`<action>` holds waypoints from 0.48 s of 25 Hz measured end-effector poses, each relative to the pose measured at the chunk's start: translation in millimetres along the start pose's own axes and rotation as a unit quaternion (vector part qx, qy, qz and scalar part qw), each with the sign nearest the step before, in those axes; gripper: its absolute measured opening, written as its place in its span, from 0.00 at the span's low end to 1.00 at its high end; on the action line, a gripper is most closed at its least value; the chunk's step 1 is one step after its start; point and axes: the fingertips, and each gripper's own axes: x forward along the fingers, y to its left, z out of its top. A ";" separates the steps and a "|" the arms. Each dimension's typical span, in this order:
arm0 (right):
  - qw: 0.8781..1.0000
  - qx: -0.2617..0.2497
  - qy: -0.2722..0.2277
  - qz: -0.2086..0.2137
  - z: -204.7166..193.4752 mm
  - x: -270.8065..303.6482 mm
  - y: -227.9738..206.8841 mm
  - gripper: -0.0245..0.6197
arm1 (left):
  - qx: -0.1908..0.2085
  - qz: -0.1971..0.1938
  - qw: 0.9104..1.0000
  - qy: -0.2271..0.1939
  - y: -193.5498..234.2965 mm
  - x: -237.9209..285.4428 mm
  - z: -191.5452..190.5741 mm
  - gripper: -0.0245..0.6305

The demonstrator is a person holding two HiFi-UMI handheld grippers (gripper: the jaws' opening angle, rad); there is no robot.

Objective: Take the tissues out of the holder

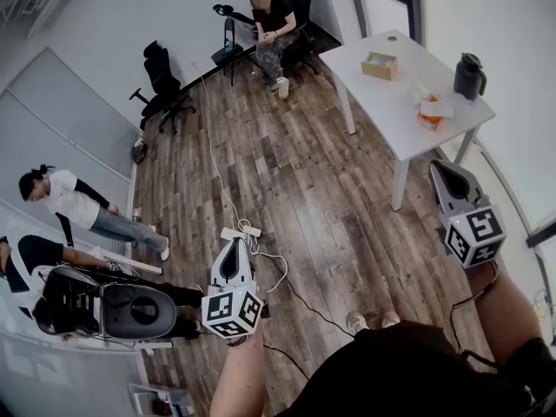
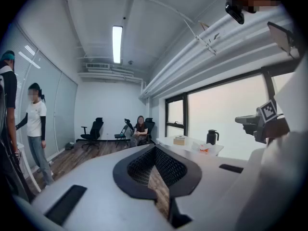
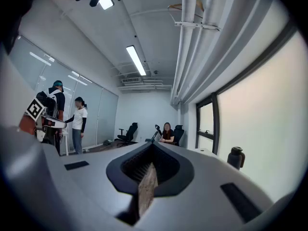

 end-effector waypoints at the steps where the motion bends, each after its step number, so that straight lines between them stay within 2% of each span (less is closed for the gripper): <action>1: 1.000 0.001 0.000 0.000 -1.5 2.1 -0.5 0.05 | 0.003 -0.007 1.000 0.002 -2.3 3.3 -0.1 0.04; 8: 1.000 -0.005 -0.005 0.000 -18.5 6.8 -17.4 0.05 | 0.010 -0.016 1.000 0.015 -17.0 19.5 -7.9 0.04; 12: 1.000 0.001 0.013 -0.001 -30.0 4.5 -32.0 0.05 | -0.011 -0.017 1.000 0.010 -33.7 24.6 -6.3 0.04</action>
